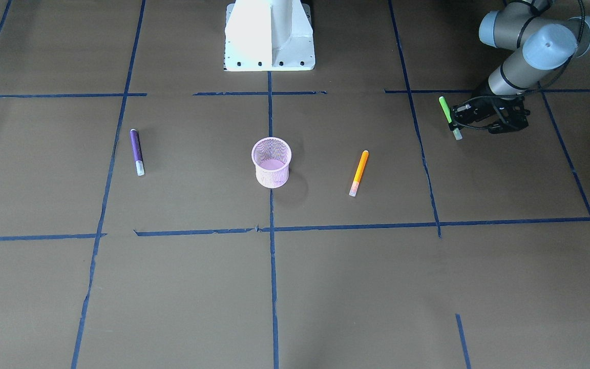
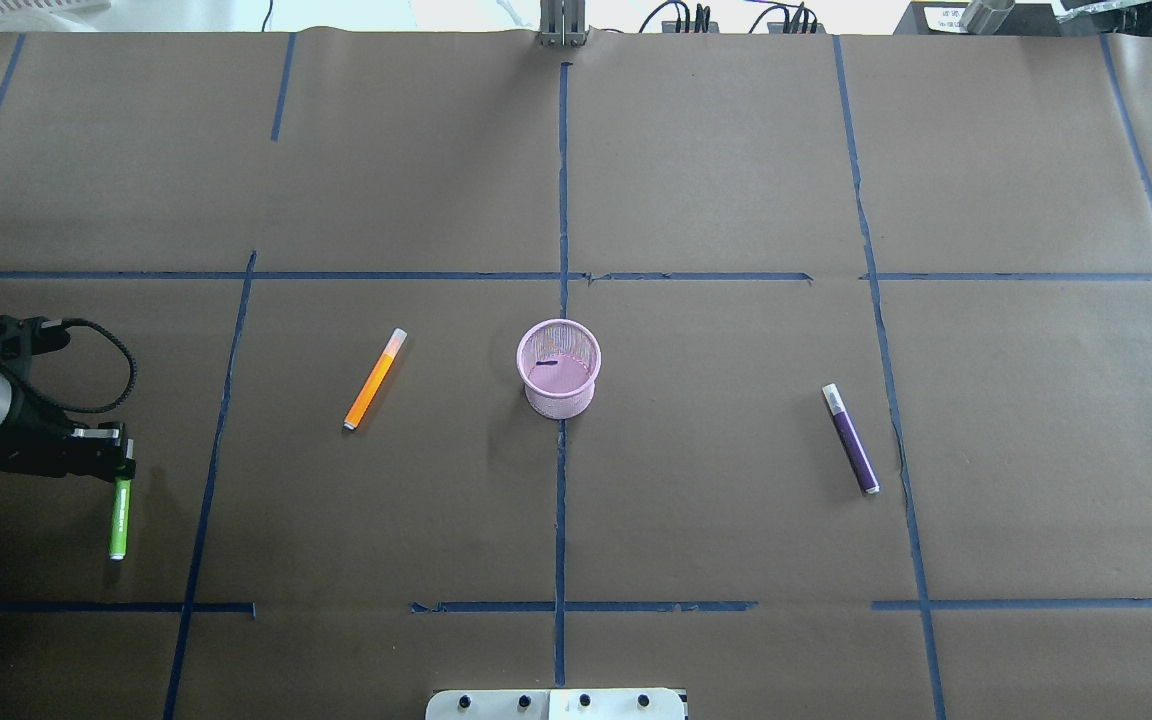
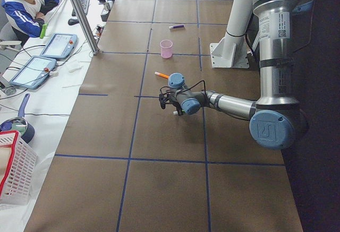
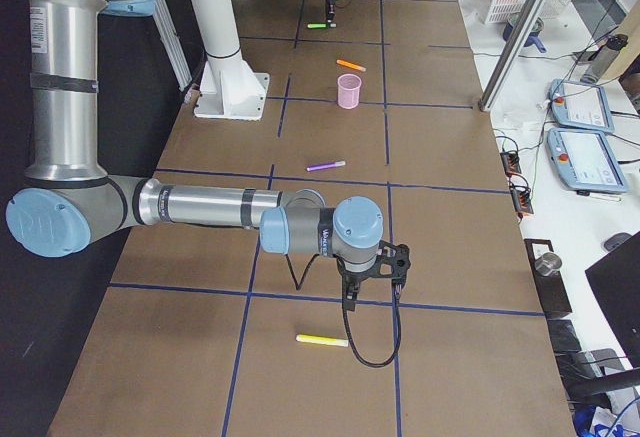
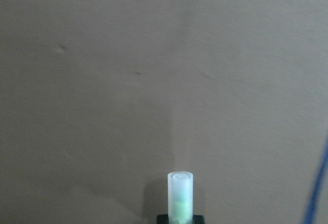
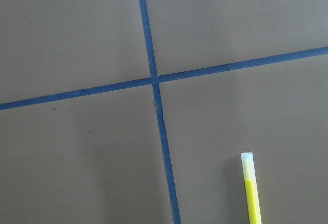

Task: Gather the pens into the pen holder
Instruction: 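Carry the green highlighter with the left gripper over the lilac cup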

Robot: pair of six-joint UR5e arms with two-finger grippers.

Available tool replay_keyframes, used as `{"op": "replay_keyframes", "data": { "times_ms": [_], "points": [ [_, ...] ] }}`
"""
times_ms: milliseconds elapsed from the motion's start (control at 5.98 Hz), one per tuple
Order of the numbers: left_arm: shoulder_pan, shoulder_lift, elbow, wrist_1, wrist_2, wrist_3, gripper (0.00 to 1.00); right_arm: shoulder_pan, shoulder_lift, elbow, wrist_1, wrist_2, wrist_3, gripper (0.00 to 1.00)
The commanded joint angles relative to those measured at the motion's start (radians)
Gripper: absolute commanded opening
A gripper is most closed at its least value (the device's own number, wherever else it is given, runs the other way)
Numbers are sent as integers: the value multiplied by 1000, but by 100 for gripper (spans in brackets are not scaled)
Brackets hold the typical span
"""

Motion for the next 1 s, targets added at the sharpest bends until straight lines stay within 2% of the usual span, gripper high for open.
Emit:
{"op": "replay_keyframes", "data": {
  "times_ms": [0, 167, 335, 502, 669, 837],
  "points": [
    [-49, -95, -27, 2, 4, 276, 0, 0, 0, 0, 0, 0, -2, 100],
    [-67, -205, -45, -3, 47, 391, 0, 0, -5, 0, 0, 3, 0, 100],
    [-53, -344, -45, -3, 104, 399, 0, 0, -6, -2, 0, 4, 0, 100],
    [-24, -431, -50, -9, 226, 401, 0, 0, -8, 0, 0, 1, -2, 100],
    [72, -476, -47, -12, 338, 453, 0, 0, -11, 0, 0, 3, 0, 100],
    [99, -552, -48, -24, 391, 537, 0, 0, -14, 0, 0, 1, -2, 100]
  ]
}}
